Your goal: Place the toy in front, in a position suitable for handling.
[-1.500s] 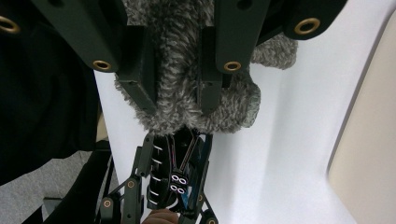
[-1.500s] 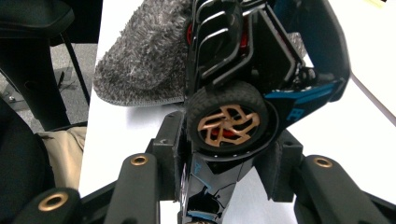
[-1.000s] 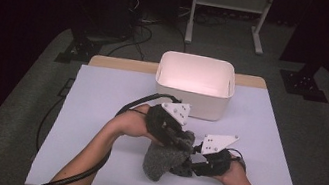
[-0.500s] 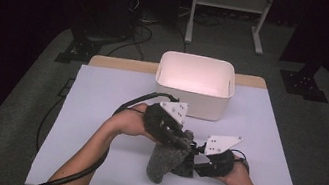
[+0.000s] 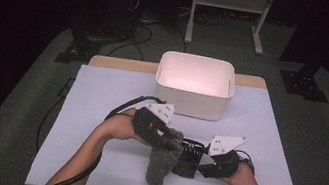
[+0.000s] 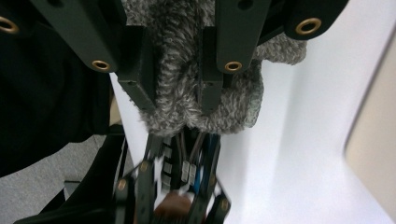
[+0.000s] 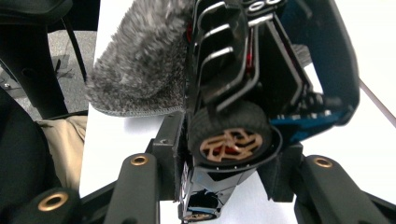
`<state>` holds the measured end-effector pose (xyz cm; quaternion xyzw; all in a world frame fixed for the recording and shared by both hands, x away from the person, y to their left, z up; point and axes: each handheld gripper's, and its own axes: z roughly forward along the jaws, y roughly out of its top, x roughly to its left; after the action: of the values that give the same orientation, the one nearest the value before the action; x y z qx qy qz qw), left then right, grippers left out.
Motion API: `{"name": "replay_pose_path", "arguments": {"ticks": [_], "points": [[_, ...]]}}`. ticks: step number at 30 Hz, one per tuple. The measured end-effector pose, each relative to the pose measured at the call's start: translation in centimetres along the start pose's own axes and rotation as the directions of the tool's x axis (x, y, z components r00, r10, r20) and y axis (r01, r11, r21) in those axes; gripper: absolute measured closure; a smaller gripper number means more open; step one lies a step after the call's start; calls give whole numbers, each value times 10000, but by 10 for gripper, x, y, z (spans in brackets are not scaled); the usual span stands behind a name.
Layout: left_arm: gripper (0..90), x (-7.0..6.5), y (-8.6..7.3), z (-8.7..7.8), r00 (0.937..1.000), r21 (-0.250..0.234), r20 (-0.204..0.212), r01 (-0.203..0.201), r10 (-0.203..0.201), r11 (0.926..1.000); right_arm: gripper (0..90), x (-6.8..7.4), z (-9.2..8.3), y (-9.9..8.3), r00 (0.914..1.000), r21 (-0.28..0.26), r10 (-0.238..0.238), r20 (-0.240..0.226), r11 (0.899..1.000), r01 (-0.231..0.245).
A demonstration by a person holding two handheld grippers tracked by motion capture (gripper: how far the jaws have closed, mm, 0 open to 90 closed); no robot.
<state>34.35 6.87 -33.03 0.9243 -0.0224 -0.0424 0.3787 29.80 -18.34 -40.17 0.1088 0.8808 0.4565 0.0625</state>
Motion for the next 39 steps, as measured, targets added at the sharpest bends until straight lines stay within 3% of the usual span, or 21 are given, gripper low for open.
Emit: {"name": "replay_pose_path", "arguments": {"ticks": [4, 14, 36, 39], "points": [[706, -1, -5, 11, 9997, 118, 227, 47, -49, 9999, 554, -1, -2, 0, 10000, 85, 51, -36, 10000, -50], [706, -3, 2, 20, 9987, 125, 486, -162, 155, 9998, 504, -4, -5, 7, 9996, 724, -65, -283, 9973, 86], [704, -5, 1, 21, 9984, 172, 543, -159, 150, 9997, 423, -6, -10, 15, 9977, 1131, 124, -664, 9936, -48], [704, -5, 1, 21, 9983, 204, 559, -200, 189, 9996, 474, -7, -11, 15, 9969, 1086, 218, -754, 9940, -135]]}}
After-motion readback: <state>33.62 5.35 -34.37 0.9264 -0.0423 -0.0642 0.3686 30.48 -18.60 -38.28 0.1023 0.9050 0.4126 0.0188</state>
